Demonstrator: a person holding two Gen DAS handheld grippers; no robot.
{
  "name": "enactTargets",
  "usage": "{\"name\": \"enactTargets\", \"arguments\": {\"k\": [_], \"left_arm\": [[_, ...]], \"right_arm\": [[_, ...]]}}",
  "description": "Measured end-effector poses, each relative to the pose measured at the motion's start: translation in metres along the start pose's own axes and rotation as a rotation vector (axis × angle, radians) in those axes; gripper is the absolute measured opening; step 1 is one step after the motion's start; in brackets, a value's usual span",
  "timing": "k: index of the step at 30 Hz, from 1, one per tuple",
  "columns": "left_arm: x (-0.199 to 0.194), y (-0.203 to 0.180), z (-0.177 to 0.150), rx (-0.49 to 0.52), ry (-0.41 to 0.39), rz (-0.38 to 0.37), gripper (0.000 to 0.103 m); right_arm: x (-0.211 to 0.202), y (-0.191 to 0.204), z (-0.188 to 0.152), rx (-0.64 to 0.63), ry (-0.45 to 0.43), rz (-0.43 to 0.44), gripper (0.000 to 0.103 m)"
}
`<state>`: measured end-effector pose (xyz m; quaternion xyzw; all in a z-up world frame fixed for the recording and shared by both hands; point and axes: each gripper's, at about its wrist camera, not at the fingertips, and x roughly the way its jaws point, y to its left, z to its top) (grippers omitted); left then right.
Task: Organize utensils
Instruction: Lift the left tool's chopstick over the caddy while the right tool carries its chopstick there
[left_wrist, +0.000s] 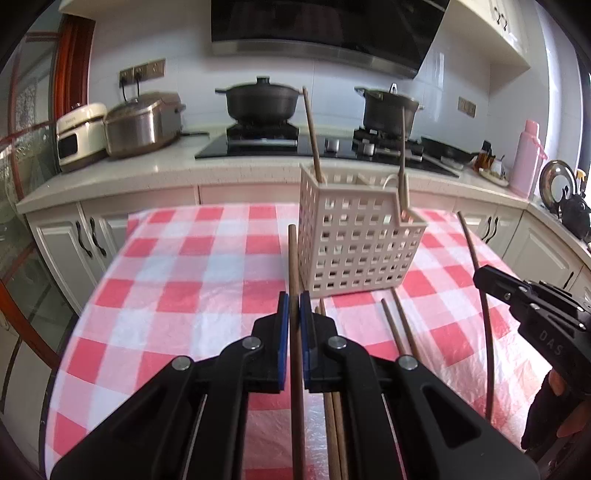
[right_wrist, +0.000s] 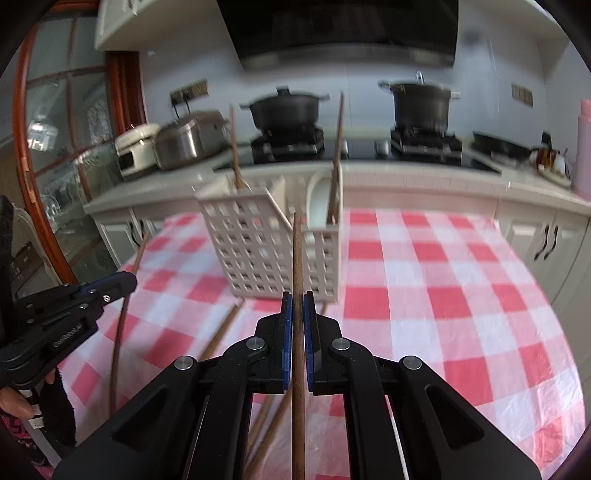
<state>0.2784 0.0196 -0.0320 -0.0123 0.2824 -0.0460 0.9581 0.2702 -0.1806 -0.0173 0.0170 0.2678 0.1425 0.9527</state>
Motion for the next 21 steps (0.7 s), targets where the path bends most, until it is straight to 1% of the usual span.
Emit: {"name": "enactTargets", "arguments": {"k": [5, 12, 16, 21], "left_arm": [[-0.033, -0.005, 0.008, 0.008, -0.081, 0.01, 0.006], [-0.073, -0.014, 0.01, 0.025, -0.184, 0.018, 0.006], [-0.087, -0.021, 0.008, 0.039, -0.228, 0.016, 0.006], [-0.1, -0.029, 0.006, 0.052, -0.259, 0.015, 0.006]], "right_arm": [[-0.025, 0.006, 0.009, -0.01, -0.056, 0.015, 0.006], [-0.052, 0.012, 0.011, -0.017, -0.11, 0.019, 0.006], [-0.06, 0.015, 0.009, -0.023, -0.127, 0.017, 0.006], [-0.071, 0.014, 0.009, -0.028, -0.151, 0.019, 0.006]]}}
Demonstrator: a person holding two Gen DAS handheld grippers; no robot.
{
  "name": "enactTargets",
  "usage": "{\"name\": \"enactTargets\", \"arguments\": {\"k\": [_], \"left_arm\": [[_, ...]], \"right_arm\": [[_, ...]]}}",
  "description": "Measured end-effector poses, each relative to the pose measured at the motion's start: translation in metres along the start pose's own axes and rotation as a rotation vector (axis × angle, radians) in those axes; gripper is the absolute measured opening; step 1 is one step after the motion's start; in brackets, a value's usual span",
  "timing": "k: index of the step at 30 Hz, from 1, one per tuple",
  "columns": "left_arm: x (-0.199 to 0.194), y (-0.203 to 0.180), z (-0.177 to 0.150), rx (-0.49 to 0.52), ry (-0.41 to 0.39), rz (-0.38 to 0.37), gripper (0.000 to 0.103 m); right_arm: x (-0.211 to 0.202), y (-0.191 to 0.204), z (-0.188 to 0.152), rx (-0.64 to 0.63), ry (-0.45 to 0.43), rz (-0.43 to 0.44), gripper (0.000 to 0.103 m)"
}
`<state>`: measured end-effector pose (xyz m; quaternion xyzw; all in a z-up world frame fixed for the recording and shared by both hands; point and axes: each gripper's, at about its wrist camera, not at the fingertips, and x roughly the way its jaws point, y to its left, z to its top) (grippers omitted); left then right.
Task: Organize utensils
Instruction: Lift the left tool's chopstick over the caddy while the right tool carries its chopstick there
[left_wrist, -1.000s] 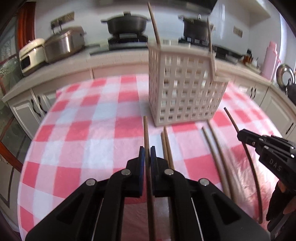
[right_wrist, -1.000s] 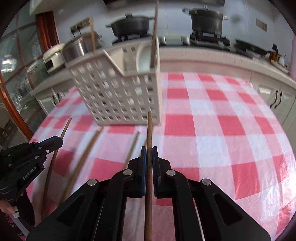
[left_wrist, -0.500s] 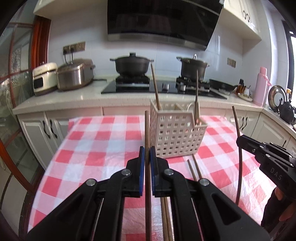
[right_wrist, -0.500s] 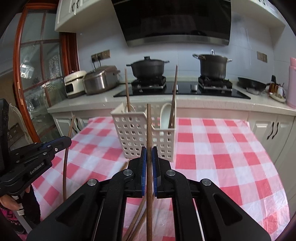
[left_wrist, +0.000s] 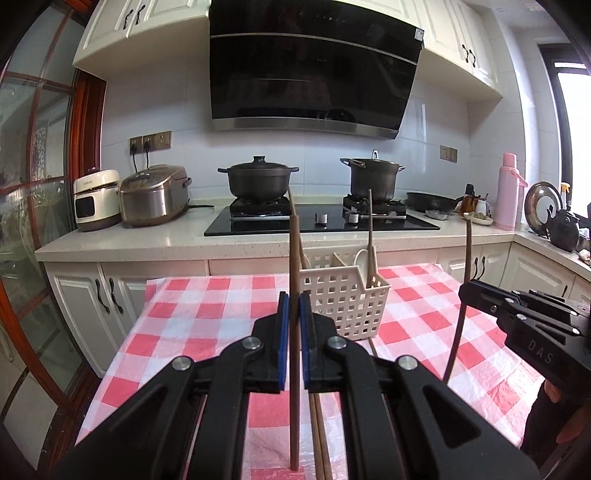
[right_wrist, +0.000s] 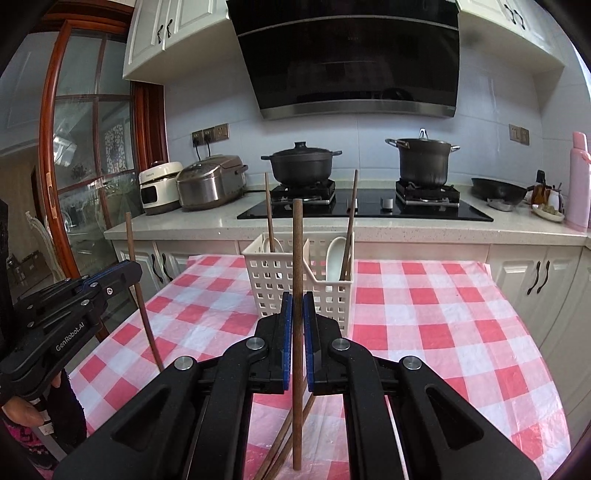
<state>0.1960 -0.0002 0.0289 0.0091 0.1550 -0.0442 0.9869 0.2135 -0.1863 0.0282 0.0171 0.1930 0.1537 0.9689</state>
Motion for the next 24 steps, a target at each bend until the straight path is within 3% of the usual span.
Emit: {"name": "enactTargets", "arguments": {"k": [12, 24], "left_arm": [[0.003, -0.005, 0.015, 0.018, -0.031, -0.009, 0.006], [0.013, -0.014, 0.051, 0.035, -0.102, -0.026, 0.006]], "right_arm": [[-0.003, 0.0, 0.013, -0.008, -0.046, 0.005, 0.006], [0.002, 0.001, 0.05, -0.042, -0.125, 0.013, 0.006]]}}
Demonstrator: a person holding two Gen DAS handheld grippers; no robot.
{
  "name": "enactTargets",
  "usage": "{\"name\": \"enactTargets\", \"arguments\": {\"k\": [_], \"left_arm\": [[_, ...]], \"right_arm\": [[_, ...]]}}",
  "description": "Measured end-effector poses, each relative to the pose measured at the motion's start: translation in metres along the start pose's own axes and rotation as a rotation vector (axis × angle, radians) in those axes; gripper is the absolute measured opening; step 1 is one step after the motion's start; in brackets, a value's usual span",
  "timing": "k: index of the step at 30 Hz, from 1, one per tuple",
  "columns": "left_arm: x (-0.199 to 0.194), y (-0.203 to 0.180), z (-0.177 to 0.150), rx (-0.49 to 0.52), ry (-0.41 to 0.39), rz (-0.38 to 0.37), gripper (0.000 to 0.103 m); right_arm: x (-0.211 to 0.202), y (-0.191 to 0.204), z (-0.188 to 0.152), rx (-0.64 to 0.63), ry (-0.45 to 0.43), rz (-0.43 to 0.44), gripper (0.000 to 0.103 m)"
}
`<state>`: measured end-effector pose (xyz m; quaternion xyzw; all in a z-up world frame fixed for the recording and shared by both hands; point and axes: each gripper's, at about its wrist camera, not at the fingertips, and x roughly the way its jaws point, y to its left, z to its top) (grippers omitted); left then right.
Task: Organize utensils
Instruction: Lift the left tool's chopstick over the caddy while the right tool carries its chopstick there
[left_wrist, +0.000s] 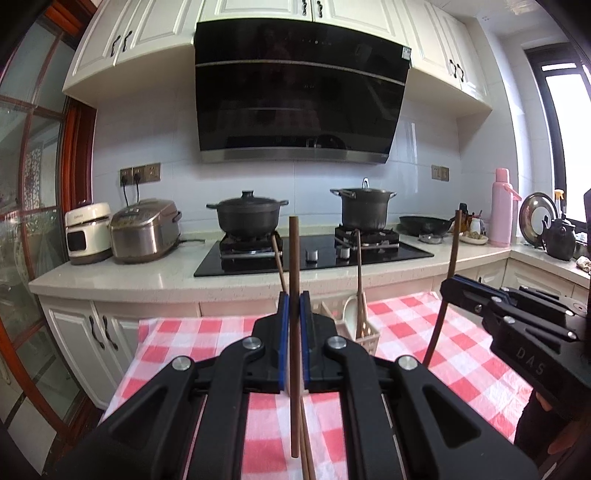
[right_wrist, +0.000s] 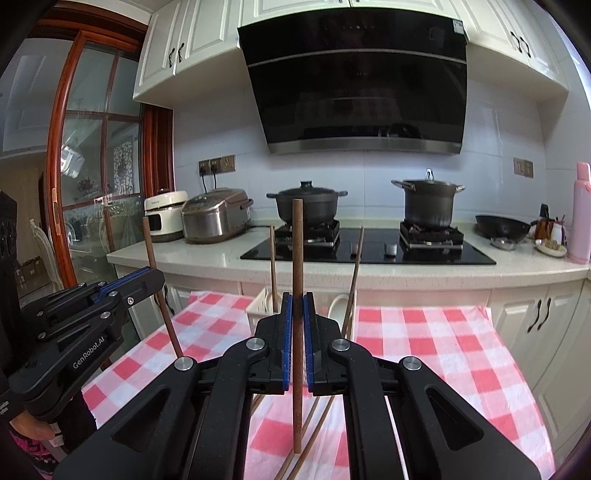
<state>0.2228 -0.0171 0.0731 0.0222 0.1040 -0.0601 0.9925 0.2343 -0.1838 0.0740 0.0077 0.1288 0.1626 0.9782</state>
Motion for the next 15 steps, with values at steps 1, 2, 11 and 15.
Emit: {"name": "enactTargets", "arguments": {"k": [1, 2, 11, 15], "left_arm": [[0.001, 0.001, 0.004, -0.002, -0.005, -0.007, 0.006], [0.002, 0.001, 0.009, -0.005, -0.011, -0.014, 0.006], [0.013, 0.002, 0.064, 0.004, -0.089, -0.039, 0.006], [0.023, 0.001, 0.088, 0.006, -0.121, -0.039, 0.006]], "right_arm": [[0.001, -0.001, 0.004, -0.003, -0.009, 0.0, 0.006], [0.002, -0.001, 0.008, -0.006, -0.014, -0.001, 0.006], [0.02, -0.011, 0.048, -0.012, -0.065, -0.003, 0.006], [0.032, -0.015, 0.062, -0.017, -0.076, -0.011, 0.006]]}}
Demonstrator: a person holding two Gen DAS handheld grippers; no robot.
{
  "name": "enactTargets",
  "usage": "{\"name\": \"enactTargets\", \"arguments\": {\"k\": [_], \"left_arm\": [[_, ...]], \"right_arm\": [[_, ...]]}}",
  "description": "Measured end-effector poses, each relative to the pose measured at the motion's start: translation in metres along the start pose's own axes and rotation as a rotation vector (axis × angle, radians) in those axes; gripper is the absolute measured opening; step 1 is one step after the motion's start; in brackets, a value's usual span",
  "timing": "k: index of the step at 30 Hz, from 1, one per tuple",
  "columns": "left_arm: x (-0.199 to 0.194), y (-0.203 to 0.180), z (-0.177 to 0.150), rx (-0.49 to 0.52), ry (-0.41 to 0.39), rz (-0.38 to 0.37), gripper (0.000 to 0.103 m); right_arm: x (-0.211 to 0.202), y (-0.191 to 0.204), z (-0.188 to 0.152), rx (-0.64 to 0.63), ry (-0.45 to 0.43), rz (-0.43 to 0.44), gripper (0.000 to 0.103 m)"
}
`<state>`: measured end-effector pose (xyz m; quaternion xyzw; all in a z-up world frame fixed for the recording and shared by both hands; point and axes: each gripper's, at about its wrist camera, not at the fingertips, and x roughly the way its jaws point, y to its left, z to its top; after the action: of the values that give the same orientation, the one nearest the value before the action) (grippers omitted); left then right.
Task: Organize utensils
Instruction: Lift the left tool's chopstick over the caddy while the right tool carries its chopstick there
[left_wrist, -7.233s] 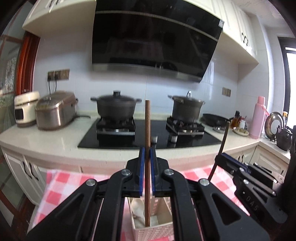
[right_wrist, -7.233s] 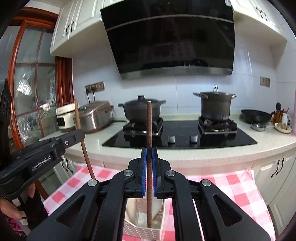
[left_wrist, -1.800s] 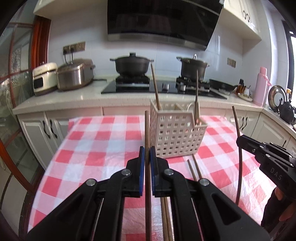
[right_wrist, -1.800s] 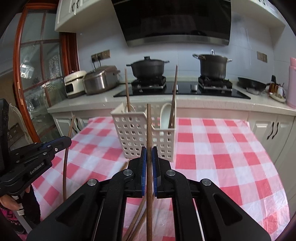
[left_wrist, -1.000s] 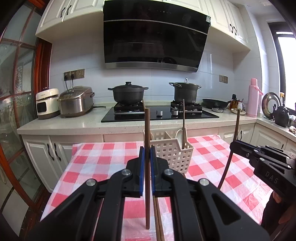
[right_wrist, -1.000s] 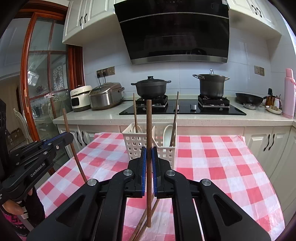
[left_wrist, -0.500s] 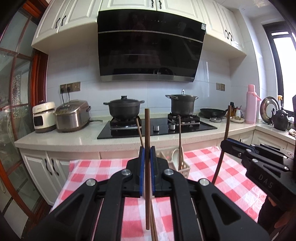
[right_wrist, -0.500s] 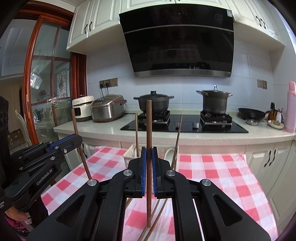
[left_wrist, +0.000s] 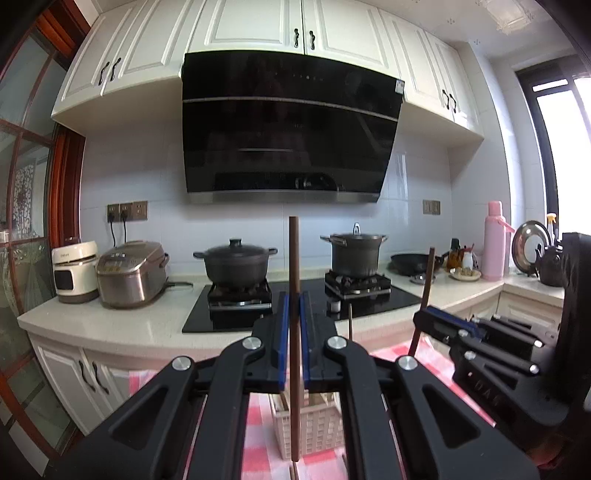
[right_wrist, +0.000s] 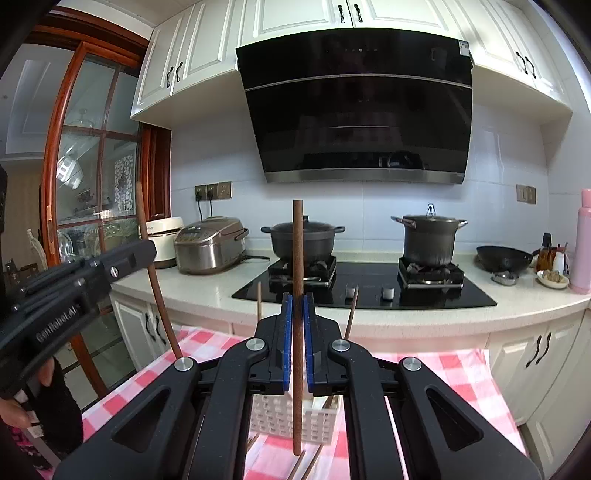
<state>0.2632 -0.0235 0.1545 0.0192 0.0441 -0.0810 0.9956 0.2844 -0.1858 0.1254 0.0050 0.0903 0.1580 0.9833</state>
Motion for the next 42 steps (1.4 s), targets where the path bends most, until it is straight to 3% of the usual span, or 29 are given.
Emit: {"name": "enactTargets", "arguments": {"k": [6, 14, 21, 32, 42], "left_arm": [[0.028, -0.003, 0.028, 0.007, -0.044, 0.012, 0.006], [0.08, 0.006, 0.026, -0.053, -0.019, 0.011, 0.006], [0.128, 0.015, -0.005, -0.111, 0.084, -0.01, 0.006], [0.155, 0.021, -0.062, -0.137, 0.214, -0.012, 0.006], [0.176, 0.032, -0.09, -0.147, 0.285, 0.006, 0.006]], "right_arm": [[0.029, -0.016, 0.016, 0.028, -0.002, -0.013, 0.006], [0.067, -0.031, 0.017, 0.057, 0.016, -0.019, 0.006], [0.094, -0.026, 0.001, 0.04, 0.071, 0.007, 0.006], [0.123, -0.027, -0.031, 0.045, 0.176, 0.035, 0.006], [0.152, -0.031, -0.046, 0.063, 0.225, 0.022, 0.006]]}}
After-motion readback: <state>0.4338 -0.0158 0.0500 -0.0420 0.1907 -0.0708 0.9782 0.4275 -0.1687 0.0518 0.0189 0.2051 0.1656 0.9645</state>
